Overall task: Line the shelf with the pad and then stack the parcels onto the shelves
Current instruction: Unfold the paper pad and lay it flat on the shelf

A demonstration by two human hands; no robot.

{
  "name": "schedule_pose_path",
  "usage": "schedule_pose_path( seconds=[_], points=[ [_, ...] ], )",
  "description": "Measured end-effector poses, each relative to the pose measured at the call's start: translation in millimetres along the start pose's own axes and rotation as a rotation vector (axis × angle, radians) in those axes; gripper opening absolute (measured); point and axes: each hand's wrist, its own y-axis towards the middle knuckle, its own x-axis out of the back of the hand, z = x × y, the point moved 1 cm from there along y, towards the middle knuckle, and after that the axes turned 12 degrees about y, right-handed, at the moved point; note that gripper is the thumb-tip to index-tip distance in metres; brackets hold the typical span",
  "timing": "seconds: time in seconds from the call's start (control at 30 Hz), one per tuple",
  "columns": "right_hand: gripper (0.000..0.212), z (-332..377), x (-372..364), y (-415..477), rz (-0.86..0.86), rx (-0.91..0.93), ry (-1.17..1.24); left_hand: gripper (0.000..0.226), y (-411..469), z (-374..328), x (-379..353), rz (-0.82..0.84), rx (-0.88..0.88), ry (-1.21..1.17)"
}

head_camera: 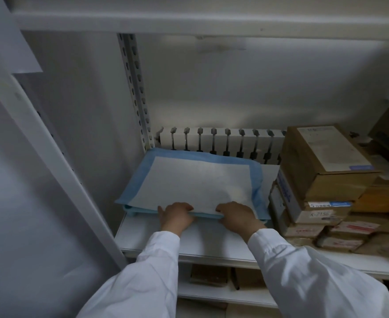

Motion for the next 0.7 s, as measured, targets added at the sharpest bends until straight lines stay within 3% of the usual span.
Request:
schedule_pose_path(
  seconds=[0.17,0.3,0.5,0.7],
  points=[
    [0.034,3,1,-9,0.005,-0.026,0.011,0.039,-6,2,4,0.035,0.027,0.011],
    [0.025,5,0,-16,0.103,-0.063,-0.058,0.032,-11,6,2,0.059,0.048,-0.034],
    [0.041,7,-6,-24,0.165,-0.128,-0.083,0.035,-22,8,0,0.174,0.026,-0.079],
    [0.038,9,-5,-27,0.181,-0.109,0.018,0.029,-29,13,-5,0.103,0.022,-0.178]
  ],
)
